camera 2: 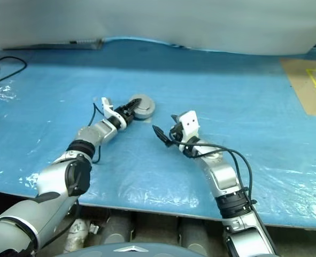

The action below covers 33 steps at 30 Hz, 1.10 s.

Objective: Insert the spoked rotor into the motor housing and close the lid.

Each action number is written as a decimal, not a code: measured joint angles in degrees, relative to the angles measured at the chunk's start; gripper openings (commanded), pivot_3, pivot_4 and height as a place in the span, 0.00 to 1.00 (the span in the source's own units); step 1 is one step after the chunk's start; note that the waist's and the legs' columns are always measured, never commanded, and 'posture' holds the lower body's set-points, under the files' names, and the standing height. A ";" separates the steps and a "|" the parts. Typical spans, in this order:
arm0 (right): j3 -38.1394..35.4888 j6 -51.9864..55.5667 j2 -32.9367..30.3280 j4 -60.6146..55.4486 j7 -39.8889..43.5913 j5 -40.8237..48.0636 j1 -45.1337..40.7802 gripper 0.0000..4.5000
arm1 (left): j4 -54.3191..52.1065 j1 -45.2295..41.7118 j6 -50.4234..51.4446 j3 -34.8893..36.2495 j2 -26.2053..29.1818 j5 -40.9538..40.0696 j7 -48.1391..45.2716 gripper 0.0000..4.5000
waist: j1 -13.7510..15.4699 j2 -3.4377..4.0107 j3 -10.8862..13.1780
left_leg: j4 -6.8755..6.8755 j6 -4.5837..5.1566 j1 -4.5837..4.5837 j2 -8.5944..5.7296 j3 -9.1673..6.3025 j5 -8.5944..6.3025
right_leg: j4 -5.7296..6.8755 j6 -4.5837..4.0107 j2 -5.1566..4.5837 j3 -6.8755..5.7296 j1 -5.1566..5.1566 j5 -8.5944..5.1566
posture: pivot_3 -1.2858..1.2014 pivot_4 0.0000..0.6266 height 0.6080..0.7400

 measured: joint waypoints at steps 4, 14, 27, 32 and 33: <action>0.74 -5.32 0.08 0.59 0.06 -5.03 0.85 1.00 | 3.36 -2.60 -3.47 1.75 -0.85 1.82 2.53 0.53 | 0.02 -0.03 0.02 | 0.12 0.00 0.06 0.00 -0.03 0.00 | 0.18 -0.02 -0.02 0.00 0.04 0.01 | 0.52 0.24 1.00; 0.94 -7.36 1.77 1.79 0.25 -8.59 2.86 1.00 | 4.21 -3.95 -4.38 3.94 -1.10 4.83 9.29 0.82 | -0.22 -0.04 0.03 | 0.25 0.02 0.84 0.04 -0.02 -0.01 | 0.14 -0.34 -0.02 0.08 0.83 -0.17 | 0.52 0.24 1.00; 0.45 -4.18 3.05 1.81 2.70 -8.50 4.50 1.00 | -16.38 8.33 7.27 -13.69 8.25 16.70 -2.36 0.99 | -2.03 -0.01 -0.36 | -0.59 0.04 2.30 0.07 0.49 -0.03 | -0.29 -0.62 0.00 0.40 1.85 -0.30 | 0.52 0.24 1.00; -0.40 -3.66 3.60 1.74 3.17 -7.68 5.50 1.00 | -40.75 26.51 -0.04 -22.67 11.88 23.25 -5.45 0.99 | -3.49 0.16 -0.97 | -0.95 0.04 2.26 0.10 0.55 -0.04 | -0.34 -0.77 0.03 0.38 1.67 -0.47 | 0.52 0.24 1.00; -1.05 -3.56 3.85 1.75 3.03 -7.52 6.01 1.00 | -44.32 30.06 -3.46 -22.73 11.47 23.86 -5.06 0.99 | -3.43 0.16 -0.97 | -0.98 0.04 2.18 0.11 0.54 -0.04 | -0.34 -0.78 0.03 0.31 1.60 -0.50 | 0.52 0.24 1.00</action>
